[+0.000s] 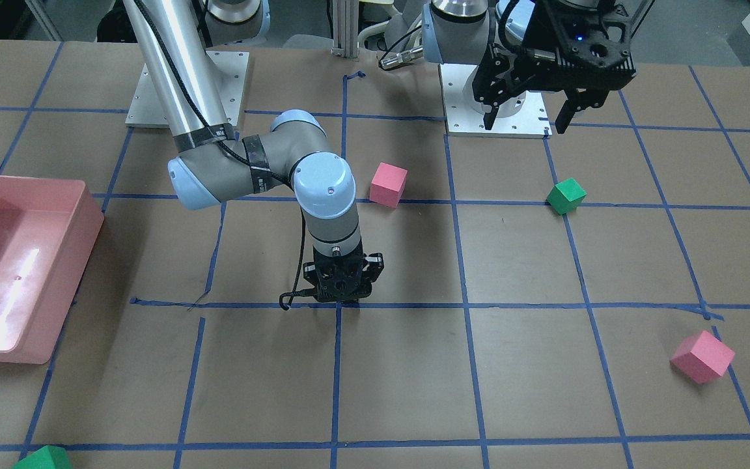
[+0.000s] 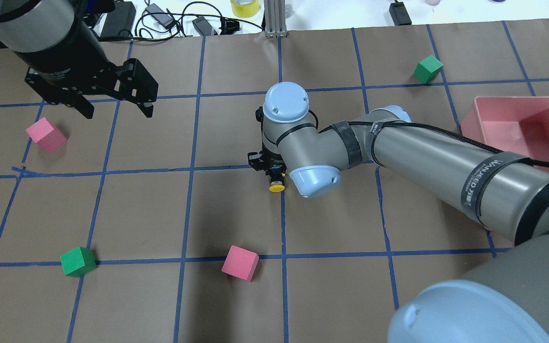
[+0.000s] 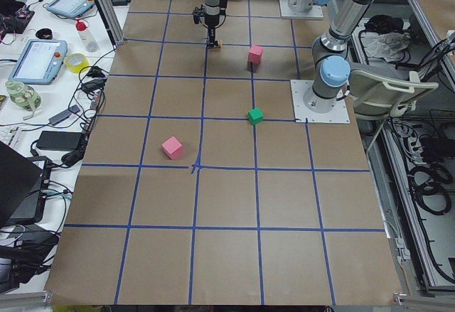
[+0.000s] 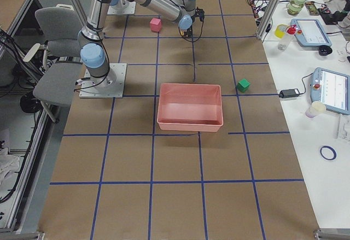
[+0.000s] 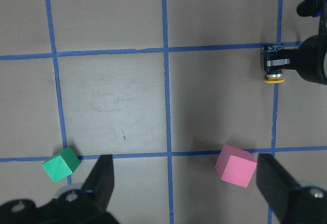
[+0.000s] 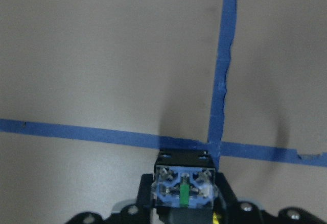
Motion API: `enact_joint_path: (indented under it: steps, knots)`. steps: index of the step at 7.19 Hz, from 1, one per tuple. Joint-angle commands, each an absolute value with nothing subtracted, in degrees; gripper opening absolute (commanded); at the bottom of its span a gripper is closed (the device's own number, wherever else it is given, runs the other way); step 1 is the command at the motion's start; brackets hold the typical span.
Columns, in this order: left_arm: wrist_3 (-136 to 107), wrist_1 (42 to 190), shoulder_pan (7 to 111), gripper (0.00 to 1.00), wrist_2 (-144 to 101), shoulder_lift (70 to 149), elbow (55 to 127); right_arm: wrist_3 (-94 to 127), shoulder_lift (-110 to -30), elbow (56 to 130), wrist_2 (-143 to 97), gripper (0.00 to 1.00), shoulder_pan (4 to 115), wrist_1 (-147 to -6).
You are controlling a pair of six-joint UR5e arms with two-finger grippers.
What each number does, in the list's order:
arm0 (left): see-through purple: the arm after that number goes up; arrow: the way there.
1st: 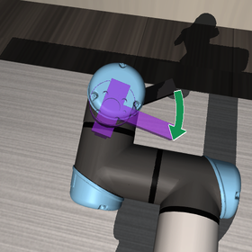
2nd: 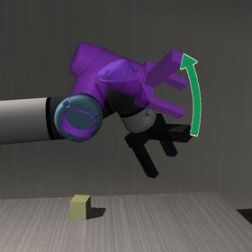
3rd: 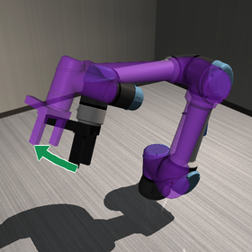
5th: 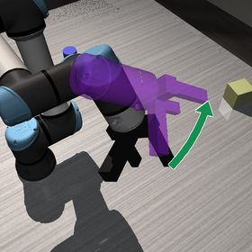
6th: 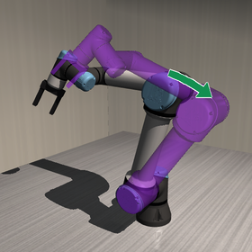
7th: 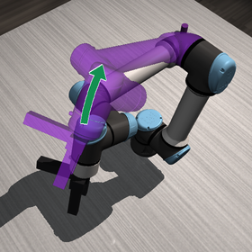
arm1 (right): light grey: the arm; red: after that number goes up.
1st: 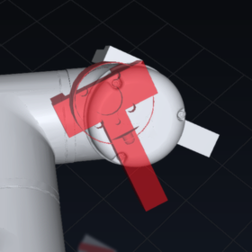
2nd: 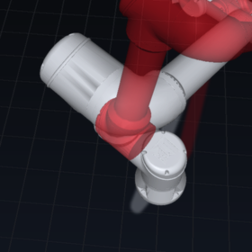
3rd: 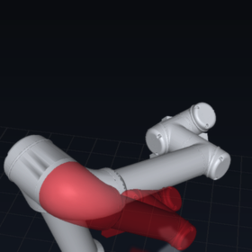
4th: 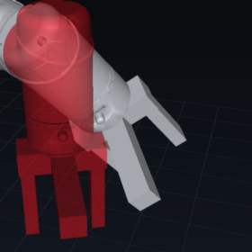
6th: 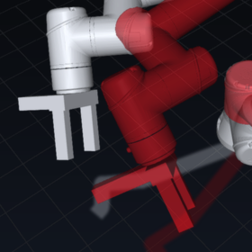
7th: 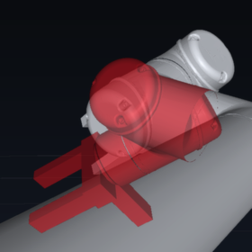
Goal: Align button upright
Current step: 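Carry the button to the table center and lower it with the right gripper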
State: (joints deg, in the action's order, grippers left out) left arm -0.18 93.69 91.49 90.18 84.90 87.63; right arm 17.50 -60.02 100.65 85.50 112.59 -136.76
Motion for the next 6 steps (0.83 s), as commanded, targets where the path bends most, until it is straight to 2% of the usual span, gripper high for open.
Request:
enact_joint_path:
  steps: [1, 2, 3, 4, 6]
  knots:
    - [-0.2, 93.7, 91.5, 1.0, 90.2, 84.9, 87.6, 17.2, -60.0, 101.2, 85.3, 0.82, 112.6, -136.3]
    - [-0.2, 93.7, 91.5, 1.0, 90.2, 84.9, 87.6, 17.1, -60.5, 102.0, 85.3, 0.96, 112.6, -136.3]
    - [-0.2, 93.7, 91.5, 1.0, 90.2, 84.9, 87.6, 16.4, -62.0, 101.7, 85.2, 1.0, 112.5, -136.2]
    - [-0.2, 93.7, 91.5, 1.0, 90.2, 84.9, 87.6, 15.7, -64.3, 101.1, 85.8, 1.0, 112.3, -135.9]
    - [-0.2, 93.6, 91.5, 1.0, 90.2, 84.9, 87.6, 13.2, -70.0, 99.8, 86.1, 1.0, 107.8, -126.7]
